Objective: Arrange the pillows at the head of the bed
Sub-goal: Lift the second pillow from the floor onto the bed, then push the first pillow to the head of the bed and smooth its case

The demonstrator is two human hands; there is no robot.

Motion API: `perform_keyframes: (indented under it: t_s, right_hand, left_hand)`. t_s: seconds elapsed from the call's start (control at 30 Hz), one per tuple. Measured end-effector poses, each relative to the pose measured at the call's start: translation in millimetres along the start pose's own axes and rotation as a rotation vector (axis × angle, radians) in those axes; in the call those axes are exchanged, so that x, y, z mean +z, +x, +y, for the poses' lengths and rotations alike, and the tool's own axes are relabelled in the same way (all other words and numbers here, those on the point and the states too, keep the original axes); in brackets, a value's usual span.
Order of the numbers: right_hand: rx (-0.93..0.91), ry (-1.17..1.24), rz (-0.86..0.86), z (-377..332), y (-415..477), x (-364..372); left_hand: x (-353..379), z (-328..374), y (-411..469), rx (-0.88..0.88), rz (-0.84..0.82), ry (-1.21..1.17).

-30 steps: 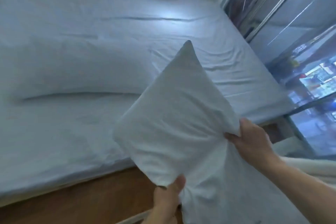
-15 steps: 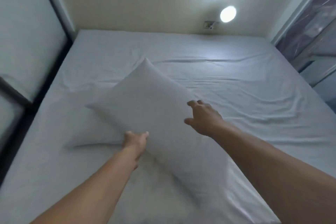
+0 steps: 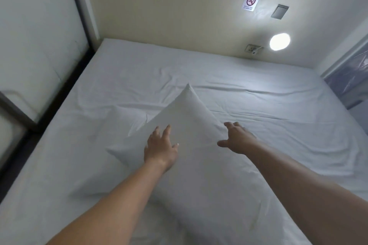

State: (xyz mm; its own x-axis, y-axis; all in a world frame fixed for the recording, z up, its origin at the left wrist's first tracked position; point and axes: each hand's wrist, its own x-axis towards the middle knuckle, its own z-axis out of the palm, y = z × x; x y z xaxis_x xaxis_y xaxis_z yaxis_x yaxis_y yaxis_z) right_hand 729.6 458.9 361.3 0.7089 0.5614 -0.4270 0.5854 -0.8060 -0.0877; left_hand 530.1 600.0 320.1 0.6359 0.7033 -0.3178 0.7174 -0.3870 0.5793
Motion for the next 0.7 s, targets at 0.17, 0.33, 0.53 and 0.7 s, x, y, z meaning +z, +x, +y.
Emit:
perform_keyframes:
  t_s: [0.17, 0.33, 0.53, 0.7]
  right_hand:
    - [0.0, 0.084, -0.047, -17.9, 62.6, 8.9]
    - [0.053, 0.207, -0.114, -8.7, 136.7, 78.2]
    - [0.01, 0.197, -0.143, 13.4, 151.3, 84.8]
    - [0.141, 0.216, -0.245, 23.4, 160.5, 78.6]
  left_hand:
    - [10.3, 8.8, 75.7, 0.087, -0.17, 0.269]
    - [67.5, -9.4, 169.4, 0.127, -0.22, 0.406]
    - [59.1, 1.3, 179.4, 0.121, -0.261, 0.51]
    - [65.2, 21.0, 140.3, 0.572, -0.358, 0.605]
